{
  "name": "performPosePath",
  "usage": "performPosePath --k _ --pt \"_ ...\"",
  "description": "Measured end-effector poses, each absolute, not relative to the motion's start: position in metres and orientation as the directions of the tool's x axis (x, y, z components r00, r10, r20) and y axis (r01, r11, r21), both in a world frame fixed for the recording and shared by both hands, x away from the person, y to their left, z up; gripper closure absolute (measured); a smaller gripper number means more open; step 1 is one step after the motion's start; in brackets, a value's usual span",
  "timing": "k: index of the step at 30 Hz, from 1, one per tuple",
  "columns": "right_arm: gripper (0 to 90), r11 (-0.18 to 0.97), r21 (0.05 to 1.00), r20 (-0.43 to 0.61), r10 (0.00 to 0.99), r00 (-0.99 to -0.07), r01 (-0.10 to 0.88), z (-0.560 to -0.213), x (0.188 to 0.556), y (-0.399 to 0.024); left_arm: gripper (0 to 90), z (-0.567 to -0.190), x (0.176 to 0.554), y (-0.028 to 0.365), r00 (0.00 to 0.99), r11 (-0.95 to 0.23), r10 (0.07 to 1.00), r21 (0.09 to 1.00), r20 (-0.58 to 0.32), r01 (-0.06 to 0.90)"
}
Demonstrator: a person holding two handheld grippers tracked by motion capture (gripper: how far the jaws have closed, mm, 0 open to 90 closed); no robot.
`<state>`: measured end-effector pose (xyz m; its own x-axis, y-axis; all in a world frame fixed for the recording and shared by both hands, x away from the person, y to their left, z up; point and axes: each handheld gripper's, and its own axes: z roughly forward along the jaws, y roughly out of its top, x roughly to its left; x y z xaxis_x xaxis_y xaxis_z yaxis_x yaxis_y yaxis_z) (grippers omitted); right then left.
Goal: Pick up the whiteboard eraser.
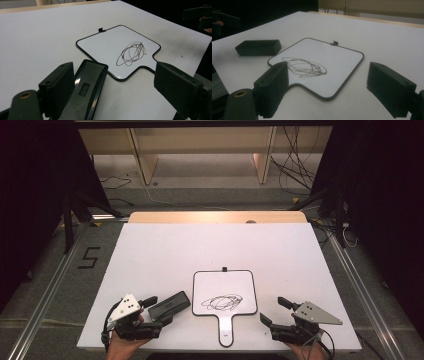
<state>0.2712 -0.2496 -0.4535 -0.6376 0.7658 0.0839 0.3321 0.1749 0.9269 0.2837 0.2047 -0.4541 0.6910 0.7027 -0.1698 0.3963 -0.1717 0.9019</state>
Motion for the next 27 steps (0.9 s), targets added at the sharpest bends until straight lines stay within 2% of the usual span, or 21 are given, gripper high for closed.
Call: performPosePath --k 14,20,27 --pt "18.8 0.177 0.923 0.089 0.763 -0.64 0.34 -0.454 0.272 -0.249 16.2 -0.455 0.289 0.208 0.69 -0.198 0.706 0.89 -0.161 0.41" --pt "19.0 0.182 0.922 0.089 0.76 -0.643 0.343 -0.454 0.272 -0.249 16.3 -0.456 0.291 0.211 0.683 -0.259 0.722 0.874 -0.108 0.411" --pt "19.2 0.184 0.92 0.092 0.757 -0.647 0.346 -0.454 0.272 -0.249 16.0 -0.462 0.298 0.221 0.66 -0.298 0.743 0.831 -0.106 0.469"
